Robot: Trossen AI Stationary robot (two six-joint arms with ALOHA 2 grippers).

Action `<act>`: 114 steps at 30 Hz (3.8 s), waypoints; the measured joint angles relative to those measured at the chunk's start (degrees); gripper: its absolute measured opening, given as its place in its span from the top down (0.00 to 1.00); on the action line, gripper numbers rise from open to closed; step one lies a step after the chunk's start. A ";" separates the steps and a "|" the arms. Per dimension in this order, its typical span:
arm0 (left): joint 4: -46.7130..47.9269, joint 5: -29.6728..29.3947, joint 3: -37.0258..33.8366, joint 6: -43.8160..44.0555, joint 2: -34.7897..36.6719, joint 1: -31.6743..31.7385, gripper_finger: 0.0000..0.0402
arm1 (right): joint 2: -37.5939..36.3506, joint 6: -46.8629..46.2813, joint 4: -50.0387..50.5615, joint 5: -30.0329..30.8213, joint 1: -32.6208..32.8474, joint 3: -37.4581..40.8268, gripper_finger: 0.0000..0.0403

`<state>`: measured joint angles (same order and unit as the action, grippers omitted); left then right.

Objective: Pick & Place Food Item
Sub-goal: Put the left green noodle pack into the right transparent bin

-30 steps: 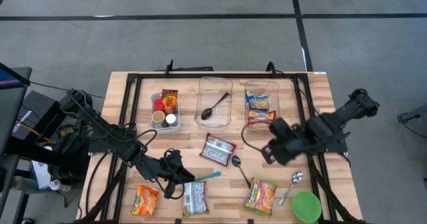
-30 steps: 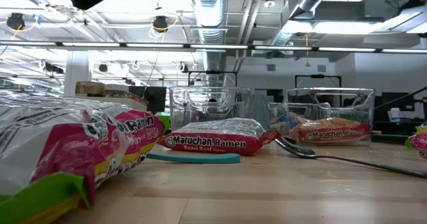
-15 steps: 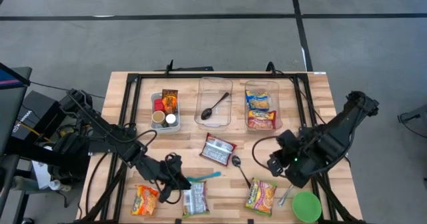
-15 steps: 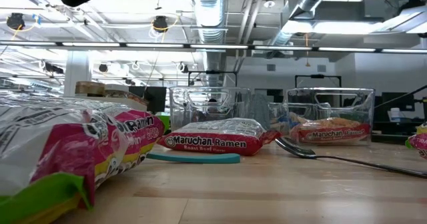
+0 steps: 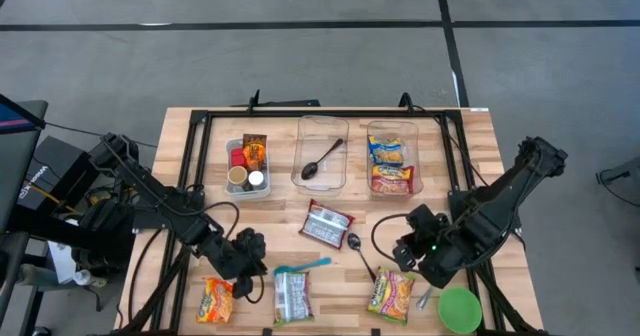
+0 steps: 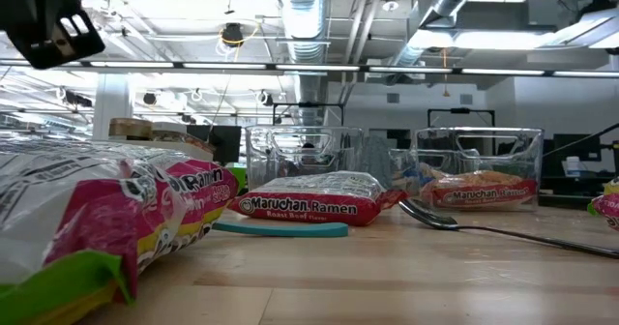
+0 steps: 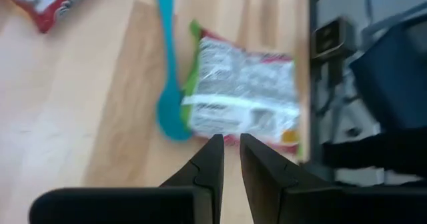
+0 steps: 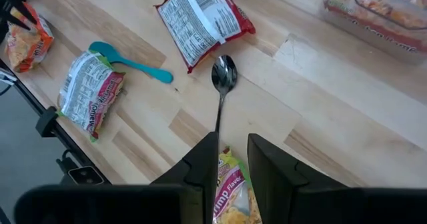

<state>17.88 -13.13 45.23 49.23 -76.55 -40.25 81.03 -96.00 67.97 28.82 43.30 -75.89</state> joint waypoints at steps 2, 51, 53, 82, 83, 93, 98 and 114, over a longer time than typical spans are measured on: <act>1.46 -0.01 -0.01 -3.03 0.00 0.01 0.89 | 0.01 0.28 -1.53 0.00 -0.34 1.02 0.81; -20.82 0.52 -4.96 -35.51 -17.05 0.57 0.40 | 0.01 0.54 -6.87 2.75 -0.73 2.49 0.81; -21.24 0.52 -4.96 -35.51 -17.57 0.57 0.42 | 0.01 0.53 -6.87 2.82 -0.72 2.49 0.81; -21.46 -0.40 -4.94 -35.27 -17.79 0.57 0.83 | 0.01 1.91 -7.18 3.77 -0.66 2.49 0.81; -21.46 -0.39 -4.94 -35.27 -17.79 0.57 0.84 | 0.01 1.93 -7.18 3.91 -0.66 2.49 0.81; -22.47 -0.37 -4.94 -35.27 -17.79 0.57 0.92 | 0.01 2.09 -7.17 4.24 -0.69 2.49 0.81; -23.41 -0.37 -4.94 -35.28 -17.79 0.58 0.97 | 0.01 2.09 -7.16 4.24 -0.69 2.49 0.81; -23.73 -7.52 -4.94 -35.38 -9.53 0.57 1.00 | 0.01 2.09 -7.10 4.27 -0.73 2.49 0.81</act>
<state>-5.85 -20.64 40.29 13.85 -86.09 -39.68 81.03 -93.91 60.87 33.09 42.57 -73.41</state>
